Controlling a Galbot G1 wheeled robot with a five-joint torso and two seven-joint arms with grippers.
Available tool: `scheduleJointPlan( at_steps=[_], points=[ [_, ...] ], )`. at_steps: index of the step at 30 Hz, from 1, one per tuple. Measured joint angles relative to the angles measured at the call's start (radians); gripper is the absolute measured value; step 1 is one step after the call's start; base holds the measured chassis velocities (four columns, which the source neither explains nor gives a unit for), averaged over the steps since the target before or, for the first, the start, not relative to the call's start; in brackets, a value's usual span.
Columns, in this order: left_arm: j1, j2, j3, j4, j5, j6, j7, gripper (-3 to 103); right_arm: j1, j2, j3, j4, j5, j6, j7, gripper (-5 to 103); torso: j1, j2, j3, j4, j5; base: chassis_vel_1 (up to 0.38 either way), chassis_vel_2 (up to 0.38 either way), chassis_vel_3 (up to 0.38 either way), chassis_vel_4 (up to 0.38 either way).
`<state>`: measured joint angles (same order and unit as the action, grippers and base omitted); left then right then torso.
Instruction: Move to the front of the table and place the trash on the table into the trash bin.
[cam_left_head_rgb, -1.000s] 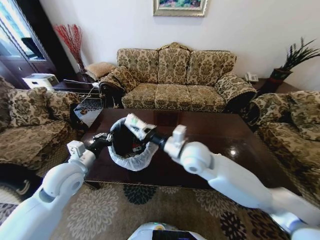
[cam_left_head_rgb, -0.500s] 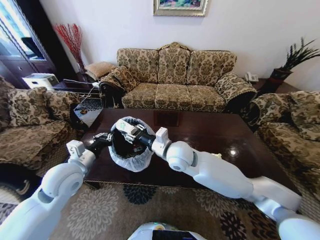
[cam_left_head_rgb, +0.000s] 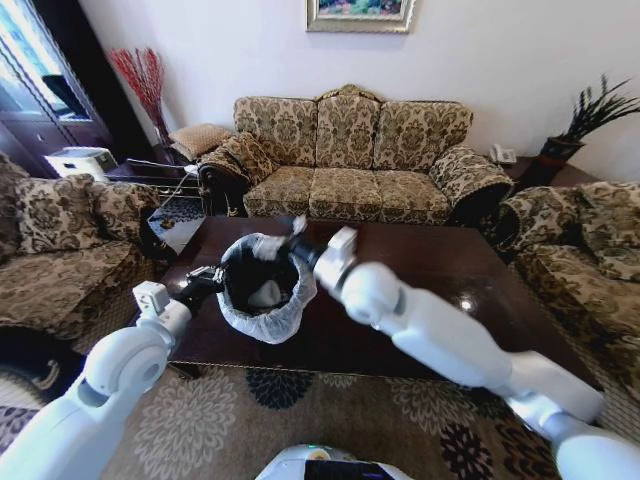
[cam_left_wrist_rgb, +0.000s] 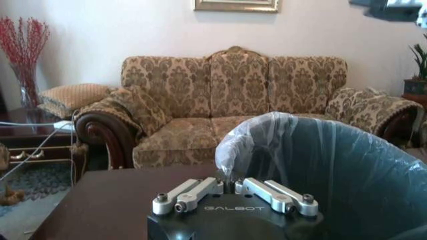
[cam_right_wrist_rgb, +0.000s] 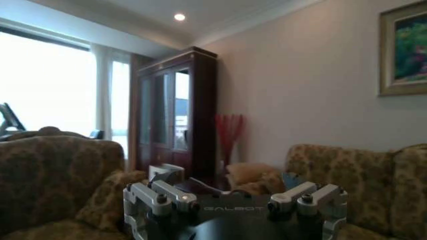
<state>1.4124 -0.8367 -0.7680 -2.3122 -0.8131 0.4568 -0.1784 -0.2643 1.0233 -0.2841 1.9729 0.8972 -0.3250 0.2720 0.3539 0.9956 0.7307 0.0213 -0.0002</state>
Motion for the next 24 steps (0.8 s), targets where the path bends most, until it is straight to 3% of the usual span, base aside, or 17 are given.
scheduleJointPlan(
  at_steps=[7,11,14,24],
  points=[
    [0.002,-0.004,-0.011,-0.024,0.002,-0.001,0.001,3,-0.156,-0.040,0.098,-0.253,-0.092,0.017,-0.031,100,0.000,0.000,0.000,-0.0004,0.0004,0.000,0.000,0.000,0.000],
    [0.005,-0.006,-0.015,-0.032,0.002,-0.001,0.000,3,-0.292,0.032,0.138,-0.482,-0.252,0.075,-0.122,100,0.000,0.000,0.000,-0.0004,0.0005,0.000,0.000,0.000,0.000],
    [0.007,-0.006,-0.016,-0.035,0.003,-0.001,0.000,3,-0.330,0.083,0.143,-0.565,-0.287,0.094,-0.149,100,0.000,0.000,0.000,0.0000,0.0002,0.000,0.000,0.000,0.000],
    [0.014,-0.007,-0.027,-0.043,0.003,-0.002,0.000,3,-0.385,0.187,0.124,-0.672,-0.315,0.102,-0.099,100,0.000,0.000,0.000,-0.0001,0.0000,0.000,0.000,0.000,0.000]
  ],
)
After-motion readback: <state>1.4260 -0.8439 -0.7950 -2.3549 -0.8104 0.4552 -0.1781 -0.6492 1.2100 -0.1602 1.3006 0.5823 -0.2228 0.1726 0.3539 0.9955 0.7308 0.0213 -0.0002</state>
